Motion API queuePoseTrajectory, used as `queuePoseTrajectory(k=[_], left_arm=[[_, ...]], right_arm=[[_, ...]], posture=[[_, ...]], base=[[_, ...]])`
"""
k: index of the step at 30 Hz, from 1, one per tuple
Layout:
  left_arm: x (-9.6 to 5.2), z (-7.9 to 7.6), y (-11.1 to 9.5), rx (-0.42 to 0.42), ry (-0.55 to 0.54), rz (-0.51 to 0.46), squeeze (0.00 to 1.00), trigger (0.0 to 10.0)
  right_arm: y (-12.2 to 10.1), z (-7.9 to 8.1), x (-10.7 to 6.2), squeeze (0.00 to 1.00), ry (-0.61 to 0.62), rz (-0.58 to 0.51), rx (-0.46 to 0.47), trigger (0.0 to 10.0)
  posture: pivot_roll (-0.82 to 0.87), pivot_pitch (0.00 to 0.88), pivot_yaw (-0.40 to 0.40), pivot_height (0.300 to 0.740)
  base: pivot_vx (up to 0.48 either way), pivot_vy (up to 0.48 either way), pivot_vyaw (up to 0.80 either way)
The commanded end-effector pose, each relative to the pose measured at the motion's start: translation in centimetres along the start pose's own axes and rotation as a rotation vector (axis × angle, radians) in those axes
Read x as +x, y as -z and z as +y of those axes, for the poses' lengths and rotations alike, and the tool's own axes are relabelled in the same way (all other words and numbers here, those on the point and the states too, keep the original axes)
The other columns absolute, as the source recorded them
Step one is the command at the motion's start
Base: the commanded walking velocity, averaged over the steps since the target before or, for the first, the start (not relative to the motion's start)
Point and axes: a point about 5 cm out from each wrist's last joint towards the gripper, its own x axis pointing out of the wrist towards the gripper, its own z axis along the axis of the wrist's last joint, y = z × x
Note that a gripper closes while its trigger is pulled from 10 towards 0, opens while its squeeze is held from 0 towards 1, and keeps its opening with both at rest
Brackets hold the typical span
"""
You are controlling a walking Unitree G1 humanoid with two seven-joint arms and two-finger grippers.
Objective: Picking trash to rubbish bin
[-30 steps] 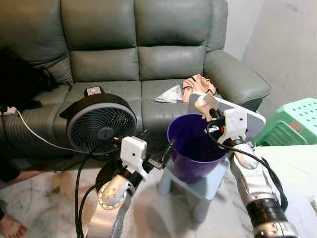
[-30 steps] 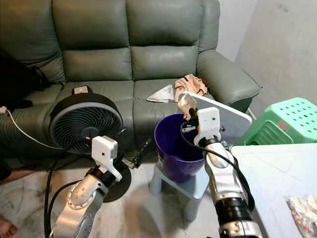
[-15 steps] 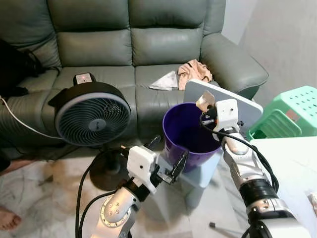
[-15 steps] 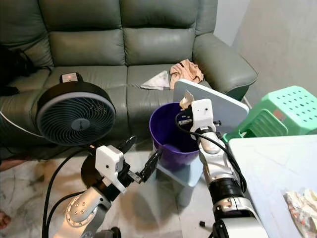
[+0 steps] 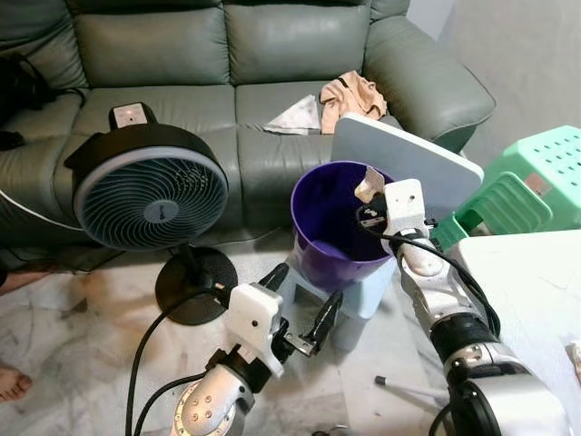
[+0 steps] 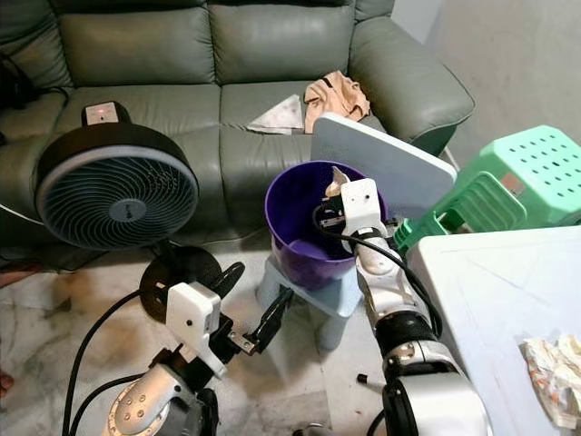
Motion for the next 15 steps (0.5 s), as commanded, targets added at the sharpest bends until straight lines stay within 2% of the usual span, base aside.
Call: queuePoseTrajectory(k=[1, 3, 6, 11, 12, 14, 15], left_arm=[[0.1, 0.0, -0.3, 0.002, -0.003, -0.004, 0.0, 10.0], [0.3, 0.2, -0.5, 0.002, -0.01, -0.01, 0.0, 10.0], [0.5, 0.4, -0.6, 0.014, -0.026, -0.016, 0.0, 10.0], [0.5, 0.6, -0.7, 0.024, -0.019, -0.02, 0.0, 10.0], [0.7, 1.3, -0.8, 0.043, -0.031, -0.024, 0.0, 10.0], [0.7, 1.7, -0.8, 0.055, -0.041, -0.024, 0.0, 10.0], [0.9, 2.7, -1.0, 0.064, -0.064, -0.033, 0.0, 10.0]], right_arm=[[0.1, -0.2, 0.0, 1.0, 0.005, -0.005, 0.011, 10.0], [0.0, -0.2, 0.0, 1.0, -0.014, -0.018, 0.026, 10.0], [-0.2, -0.4, 0.1, 1.0, 0.021, -0.023, -0.008, 10.0], [-0.7, -0.4, -0.1, 1.0, -0.029, -0.079, 0.043, 10.0], [-1.3, -0.2, -0.5, 1.0, -0.096, -0.153, 0.029, 10.0], [-1.5, -0.1, -0.8, 1.0, -0.137, -0.194, 0.008, 10.0], [-1.6, -0.4, -1.6, 1.0, -0.176, -0.25, 0.034, 10.0]], posture=[[0.18, 0.261, -0.092, 0.74], [0.19, 0.26, -0.092, 0.74], [0.19, 0.26, -0.092, 0.74], [0.18, 0.254, -0.097, 0.74], [0.18, 0.24, -0.093, 0.74], [0.18, 0.24, -0.093, 0.74], [0.18, 0.219, -0.076, 0.74]], base=[[0.0, 0.0, 0.0], [0.0, 0.0, 0.0], [0.0, 0.0, 0.0], [0.0, 0.0, 0.0], [0.0, 0.0, 0.0], [0.0, 0.0, 0.0], [0.0, 0.0, 0.0]])
